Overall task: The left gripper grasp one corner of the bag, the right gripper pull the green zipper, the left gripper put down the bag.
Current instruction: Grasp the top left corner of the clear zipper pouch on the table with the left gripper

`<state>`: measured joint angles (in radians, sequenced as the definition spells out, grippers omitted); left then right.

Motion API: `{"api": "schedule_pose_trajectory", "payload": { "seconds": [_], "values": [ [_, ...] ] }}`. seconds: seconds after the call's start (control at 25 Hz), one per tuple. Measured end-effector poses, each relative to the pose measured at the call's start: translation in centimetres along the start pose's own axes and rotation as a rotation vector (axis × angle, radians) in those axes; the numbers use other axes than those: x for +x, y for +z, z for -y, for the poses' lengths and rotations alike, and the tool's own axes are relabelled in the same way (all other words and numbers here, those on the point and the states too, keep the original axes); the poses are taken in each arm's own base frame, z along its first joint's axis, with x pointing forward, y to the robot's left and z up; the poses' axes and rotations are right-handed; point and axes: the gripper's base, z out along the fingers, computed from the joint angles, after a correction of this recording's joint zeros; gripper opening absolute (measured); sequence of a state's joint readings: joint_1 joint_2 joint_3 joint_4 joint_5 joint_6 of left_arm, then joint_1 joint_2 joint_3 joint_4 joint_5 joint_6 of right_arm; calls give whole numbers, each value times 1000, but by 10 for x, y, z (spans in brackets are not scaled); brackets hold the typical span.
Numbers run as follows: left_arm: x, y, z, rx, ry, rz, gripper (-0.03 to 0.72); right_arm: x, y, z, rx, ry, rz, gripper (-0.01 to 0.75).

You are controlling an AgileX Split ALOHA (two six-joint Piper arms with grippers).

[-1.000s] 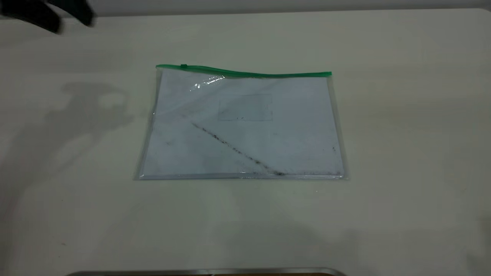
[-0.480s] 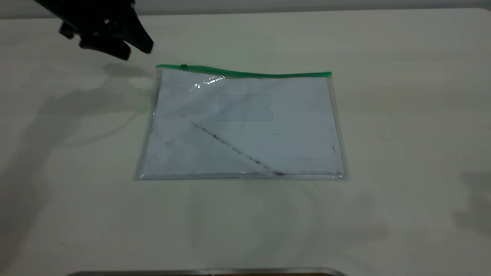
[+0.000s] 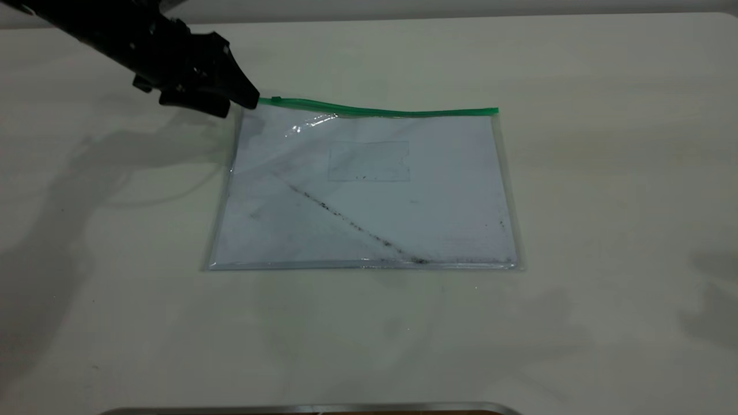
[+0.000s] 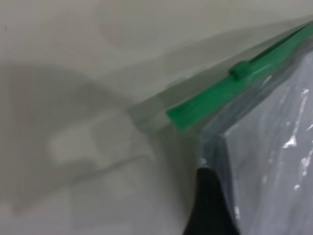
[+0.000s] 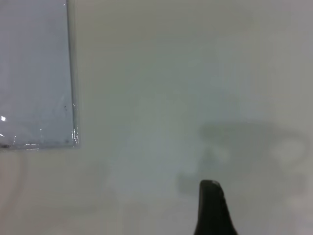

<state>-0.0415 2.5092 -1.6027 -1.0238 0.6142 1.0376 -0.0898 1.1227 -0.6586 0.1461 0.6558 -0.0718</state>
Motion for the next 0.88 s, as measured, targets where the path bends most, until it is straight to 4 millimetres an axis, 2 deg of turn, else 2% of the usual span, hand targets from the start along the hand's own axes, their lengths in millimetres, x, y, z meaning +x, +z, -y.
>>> {"api": "schedule_pose_trajectory", "payload": {
  "seconds": [0.32, 0.52, 0.68, 0.8, 0.88],
  "values": [
    [1, 8, -6, -6, -14, 14, 589, 0, 0, 0, 0, 0, 4, 539],
    [9, 25, -10, 53, -4, 36, 589, -1, 0, 0, 1, 0, 8, 539],
    [6, 27, -6, 103, 20, 88, 582, -1, 0, 0, 1, 0, 8, 539],
    [5, 27, -5, 111, 29, 106, 537, -1, 0, 0, 1, 0, 8, 539],
    [5, 27, -5, 110, 40, 108, 473, -1, 0, 0, 1, 0, 8, 539]
  ]
}}
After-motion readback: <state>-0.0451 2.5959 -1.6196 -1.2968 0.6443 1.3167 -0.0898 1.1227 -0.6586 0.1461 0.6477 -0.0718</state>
